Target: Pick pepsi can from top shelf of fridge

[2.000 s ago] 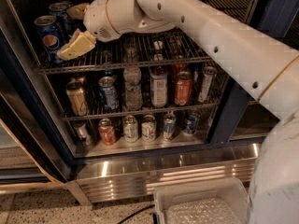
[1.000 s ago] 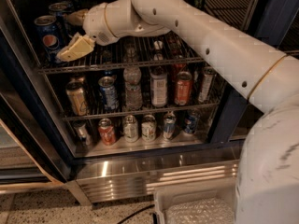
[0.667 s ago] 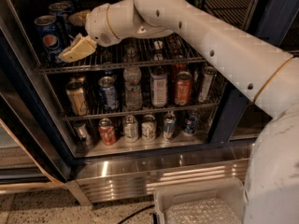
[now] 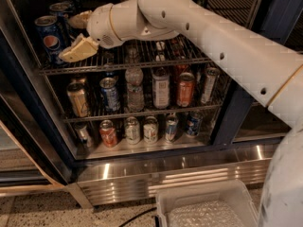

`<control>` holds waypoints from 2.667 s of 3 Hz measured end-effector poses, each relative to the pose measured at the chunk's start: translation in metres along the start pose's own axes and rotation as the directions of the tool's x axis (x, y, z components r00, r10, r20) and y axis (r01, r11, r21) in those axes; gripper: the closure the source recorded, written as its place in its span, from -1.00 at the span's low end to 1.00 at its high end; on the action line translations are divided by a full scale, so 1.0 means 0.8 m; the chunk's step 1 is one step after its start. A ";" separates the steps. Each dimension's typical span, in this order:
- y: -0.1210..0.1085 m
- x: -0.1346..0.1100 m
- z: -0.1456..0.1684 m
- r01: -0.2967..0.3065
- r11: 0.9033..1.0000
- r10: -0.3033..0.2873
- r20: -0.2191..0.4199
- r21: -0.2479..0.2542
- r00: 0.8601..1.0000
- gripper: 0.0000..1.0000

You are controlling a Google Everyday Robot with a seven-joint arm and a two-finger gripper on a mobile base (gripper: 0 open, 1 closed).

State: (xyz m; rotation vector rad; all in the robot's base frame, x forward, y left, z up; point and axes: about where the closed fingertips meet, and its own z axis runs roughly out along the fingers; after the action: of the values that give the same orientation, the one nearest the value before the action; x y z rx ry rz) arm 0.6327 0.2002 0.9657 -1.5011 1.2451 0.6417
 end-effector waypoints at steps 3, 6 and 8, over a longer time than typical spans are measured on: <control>-0.005 -0.011 0.033 0.020 0.999 -0.019 0.022 -0.050 1.000 -0.44; -0.009 -0.012 0.067 0.024 0.995 -0.020 0.041 -0.098 0.999 -0.07; -0.006 -0.012 0.068 0.022 0.994 -0.017 0.055 -0.106 0.998 0.86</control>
Offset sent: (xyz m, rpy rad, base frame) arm 0.0092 0.0224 0.0029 0.0000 -0.0044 0.0509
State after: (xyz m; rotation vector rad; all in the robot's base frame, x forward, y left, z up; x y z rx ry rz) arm 0.6449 0.2539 0.9583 -1.5718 1.1694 0.7410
